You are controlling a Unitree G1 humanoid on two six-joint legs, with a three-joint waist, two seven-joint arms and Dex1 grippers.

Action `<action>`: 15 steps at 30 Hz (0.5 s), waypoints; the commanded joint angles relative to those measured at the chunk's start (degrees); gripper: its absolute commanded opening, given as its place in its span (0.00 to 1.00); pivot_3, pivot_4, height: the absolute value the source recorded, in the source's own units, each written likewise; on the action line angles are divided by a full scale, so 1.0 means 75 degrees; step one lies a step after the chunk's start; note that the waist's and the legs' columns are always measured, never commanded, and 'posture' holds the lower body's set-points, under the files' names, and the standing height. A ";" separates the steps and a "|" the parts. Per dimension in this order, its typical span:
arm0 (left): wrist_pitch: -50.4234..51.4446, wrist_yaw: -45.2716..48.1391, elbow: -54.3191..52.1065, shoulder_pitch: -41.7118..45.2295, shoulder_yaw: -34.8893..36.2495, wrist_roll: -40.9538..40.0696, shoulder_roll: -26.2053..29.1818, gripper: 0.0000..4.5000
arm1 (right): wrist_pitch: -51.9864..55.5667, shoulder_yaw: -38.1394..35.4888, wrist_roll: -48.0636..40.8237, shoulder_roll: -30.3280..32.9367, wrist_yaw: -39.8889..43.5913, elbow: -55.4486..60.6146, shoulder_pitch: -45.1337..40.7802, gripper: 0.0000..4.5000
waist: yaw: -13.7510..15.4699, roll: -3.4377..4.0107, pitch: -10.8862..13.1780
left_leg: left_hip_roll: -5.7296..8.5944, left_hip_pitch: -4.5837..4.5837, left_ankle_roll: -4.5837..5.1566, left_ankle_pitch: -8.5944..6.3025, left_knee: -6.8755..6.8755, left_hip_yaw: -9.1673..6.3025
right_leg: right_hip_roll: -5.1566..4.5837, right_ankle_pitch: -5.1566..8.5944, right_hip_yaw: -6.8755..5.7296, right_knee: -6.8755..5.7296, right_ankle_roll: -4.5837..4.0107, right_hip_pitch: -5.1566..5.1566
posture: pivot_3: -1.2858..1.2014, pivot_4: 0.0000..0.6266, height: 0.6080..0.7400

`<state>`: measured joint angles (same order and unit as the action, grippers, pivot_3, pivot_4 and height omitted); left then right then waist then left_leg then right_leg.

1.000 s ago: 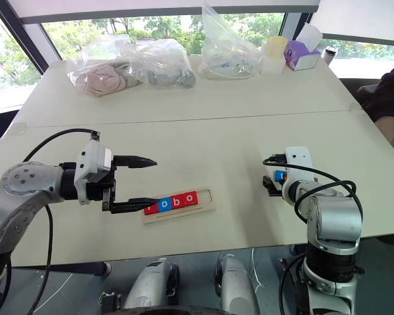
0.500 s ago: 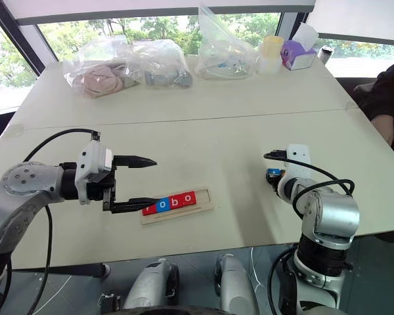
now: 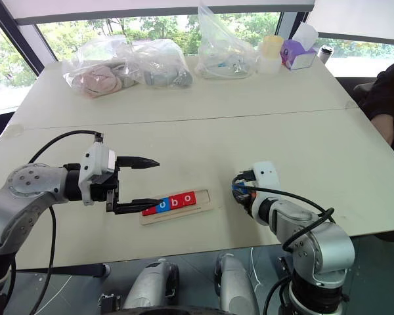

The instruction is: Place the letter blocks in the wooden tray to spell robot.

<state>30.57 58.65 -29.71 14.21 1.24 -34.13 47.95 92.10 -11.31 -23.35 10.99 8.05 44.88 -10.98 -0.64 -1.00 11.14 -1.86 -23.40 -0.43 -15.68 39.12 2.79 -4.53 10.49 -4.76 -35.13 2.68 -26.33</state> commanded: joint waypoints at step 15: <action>-0.0162 0.0033 -0.0068 0.0042 0.0123 0.0044 0.0061 1.00 | 0.0053 0.0160 -0.2720 0.2965 0.0867 0.0146 -0.0984 0.98 | -0.0006 0.0004 0.0008 | 0.0002 -0.0002 0.0000 0.0000 0.0001 0.0002 | -0.0008 0.0001 0.0001 0.0007 0.0001 0.0000 | 0.52 0.24 1.00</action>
<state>30.51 58.72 -29.54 14.13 1.25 -34.08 48.13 92.11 -9.59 -41.26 30.21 10.61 44.89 -15.38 -0.68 -0.97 11.19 -1.85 -23.40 -0.43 -15.69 39.12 2.80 -4.58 10.50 -4.75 -35.05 2.69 -26.31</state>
